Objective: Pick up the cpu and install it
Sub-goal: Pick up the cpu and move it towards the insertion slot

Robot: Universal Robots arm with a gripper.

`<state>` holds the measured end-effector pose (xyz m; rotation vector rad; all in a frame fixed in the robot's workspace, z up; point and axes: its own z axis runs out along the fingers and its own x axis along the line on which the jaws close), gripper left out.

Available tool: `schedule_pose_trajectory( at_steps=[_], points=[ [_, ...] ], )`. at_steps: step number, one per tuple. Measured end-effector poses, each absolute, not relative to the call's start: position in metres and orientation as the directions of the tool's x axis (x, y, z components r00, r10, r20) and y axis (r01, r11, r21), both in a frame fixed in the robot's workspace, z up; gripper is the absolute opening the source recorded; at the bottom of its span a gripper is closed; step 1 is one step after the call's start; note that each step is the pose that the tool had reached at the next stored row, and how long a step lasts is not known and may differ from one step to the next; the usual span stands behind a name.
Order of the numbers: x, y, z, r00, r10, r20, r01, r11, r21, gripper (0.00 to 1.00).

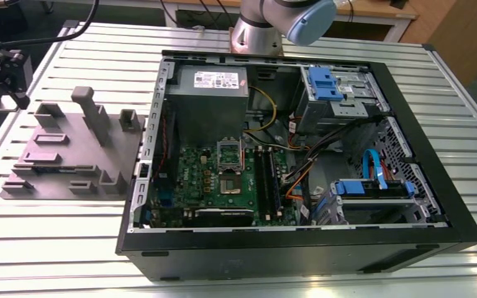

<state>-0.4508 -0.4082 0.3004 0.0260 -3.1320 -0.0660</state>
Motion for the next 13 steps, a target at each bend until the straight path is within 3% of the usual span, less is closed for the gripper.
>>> schedule_pose_trajectory(
  at_steps=[13],
  points=[
    [-0.4508, -0.4081, 0.3057, -1.0, -0.016, 0.008, -0.015, 0.999, 0.042, 0.47]
  ],
)
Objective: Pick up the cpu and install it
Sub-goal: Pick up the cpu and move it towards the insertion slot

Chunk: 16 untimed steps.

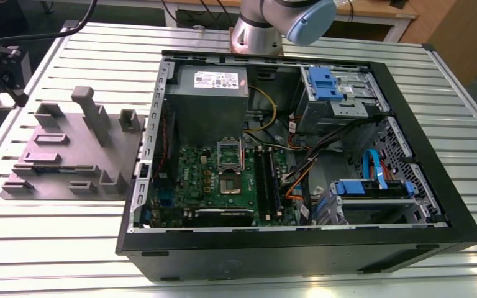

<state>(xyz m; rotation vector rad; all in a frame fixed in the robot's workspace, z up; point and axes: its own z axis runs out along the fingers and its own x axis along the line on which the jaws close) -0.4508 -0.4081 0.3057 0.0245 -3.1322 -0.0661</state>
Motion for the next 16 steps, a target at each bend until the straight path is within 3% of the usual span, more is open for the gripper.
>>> schedule_pose_trajectory(
  at_steps=[16],
  points=[
    [-0.4508, -0.408, 0.3091, -1.0, -0.013, 0.008, -0.013, 0.999, 0.042, 0.47]
  ],
)
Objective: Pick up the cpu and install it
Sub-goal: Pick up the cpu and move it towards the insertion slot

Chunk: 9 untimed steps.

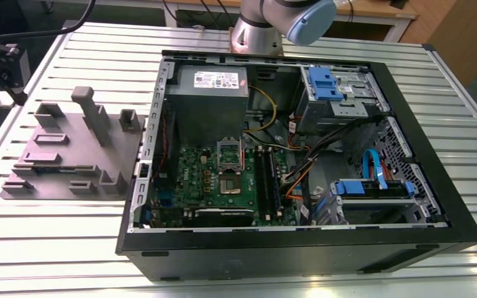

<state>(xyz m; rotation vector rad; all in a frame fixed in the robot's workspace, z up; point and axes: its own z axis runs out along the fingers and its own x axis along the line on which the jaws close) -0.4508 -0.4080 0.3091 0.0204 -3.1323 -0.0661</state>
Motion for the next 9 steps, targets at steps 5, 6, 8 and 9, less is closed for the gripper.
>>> schedule_pose_trajectory(
  at_steps=[5, 6, 8, 9],
  points=[
    [-0.4508, -0.4078, 0.311, -1.0, -0.012, 0.008, -0.012, 0.999, 0.042, 0.47],
    [-0.4508, -0.4078, 0.3111, -1.0, -0.012, 0.008, -0.012, 0.999, 0.042, 0.47],
    [-0.4509, -0.4076, 0.3113, -1.0, -0.012, 0.008, -0.011, 0.999, 0.042, 0.47],
    [-0.4509, -0.4074, 0.3113, -1.0, -0.012, 0.009, -0.011, 0.999, 0.041, 0.47]
  ],
)
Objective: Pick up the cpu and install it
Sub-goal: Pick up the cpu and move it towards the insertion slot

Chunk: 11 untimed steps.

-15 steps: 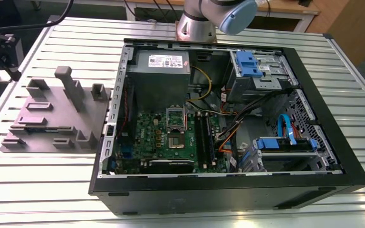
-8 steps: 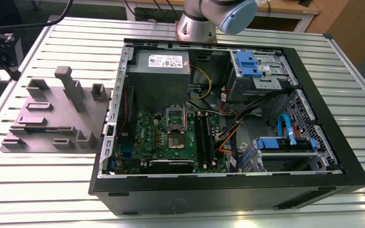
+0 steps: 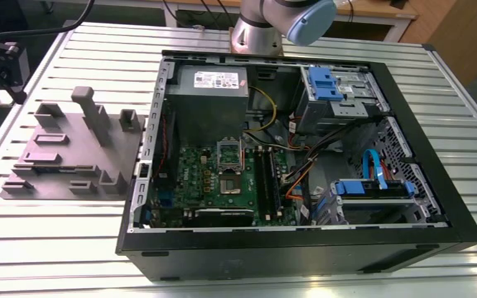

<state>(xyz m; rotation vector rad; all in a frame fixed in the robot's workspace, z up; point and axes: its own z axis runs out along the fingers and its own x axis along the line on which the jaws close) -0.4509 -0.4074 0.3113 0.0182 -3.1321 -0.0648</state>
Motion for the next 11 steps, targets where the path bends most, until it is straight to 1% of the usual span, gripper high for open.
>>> schedule_pose_trajectory(
  at_steps=[11],
  points=[
    [-0.4509, -0.4068, 0.3136, -1.0, -0.012, 0.008, -0.011, 0.999, 0.041, 0.47]
  ],
)
